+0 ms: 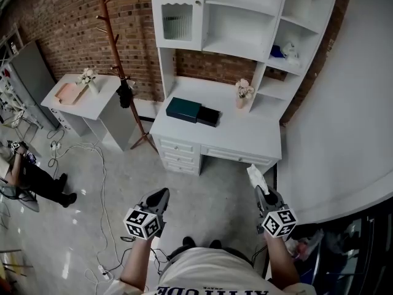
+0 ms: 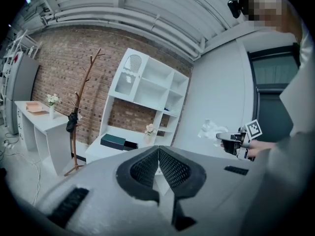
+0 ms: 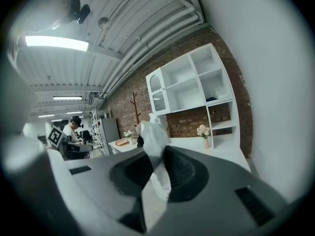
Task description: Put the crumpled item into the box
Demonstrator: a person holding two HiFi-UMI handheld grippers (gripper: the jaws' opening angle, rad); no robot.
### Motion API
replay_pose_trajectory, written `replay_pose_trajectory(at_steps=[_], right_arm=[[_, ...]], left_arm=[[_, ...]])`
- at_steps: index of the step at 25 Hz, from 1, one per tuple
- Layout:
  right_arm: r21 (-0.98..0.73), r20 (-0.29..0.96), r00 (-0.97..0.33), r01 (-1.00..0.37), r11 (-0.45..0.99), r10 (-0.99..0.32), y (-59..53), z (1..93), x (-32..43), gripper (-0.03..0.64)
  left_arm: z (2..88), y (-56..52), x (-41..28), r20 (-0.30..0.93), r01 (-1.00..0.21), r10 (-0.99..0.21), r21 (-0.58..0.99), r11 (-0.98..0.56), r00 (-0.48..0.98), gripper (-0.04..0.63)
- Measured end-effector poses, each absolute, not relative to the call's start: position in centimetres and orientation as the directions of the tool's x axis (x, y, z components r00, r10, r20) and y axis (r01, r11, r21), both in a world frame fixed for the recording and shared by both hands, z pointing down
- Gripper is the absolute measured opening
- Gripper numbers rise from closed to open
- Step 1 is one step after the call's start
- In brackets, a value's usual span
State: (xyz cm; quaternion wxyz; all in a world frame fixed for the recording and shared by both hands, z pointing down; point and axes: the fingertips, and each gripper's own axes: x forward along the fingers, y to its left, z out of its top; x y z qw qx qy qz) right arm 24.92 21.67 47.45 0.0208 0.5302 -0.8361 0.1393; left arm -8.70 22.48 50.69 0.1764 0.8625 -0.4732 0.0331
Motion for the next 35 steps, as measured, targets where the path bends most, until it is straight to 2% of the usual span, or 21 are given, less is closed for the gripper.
replay_pose_trajectory(at_steps=[18, 35], right_arm=[[-0.212, 0.172, -0.394, -0.91, 0.356, -0.903, 21.7, 47.2, 19.8, 0.07], [-0.242, 0.174, -0.416, -0.897, 0.371, -0.893, 15.5, 48.9, 19.3, 0.069]], left_arm=[[50.6, 20.9, -14.0, 0.226, -0.81, -0.782, 0.259, -0.526, 0.58, 0.026], [51.8, 16.3, -13.9, 0.235, -0.829, -0.801, 0.273, -0.489, 0.55, 0.026]])
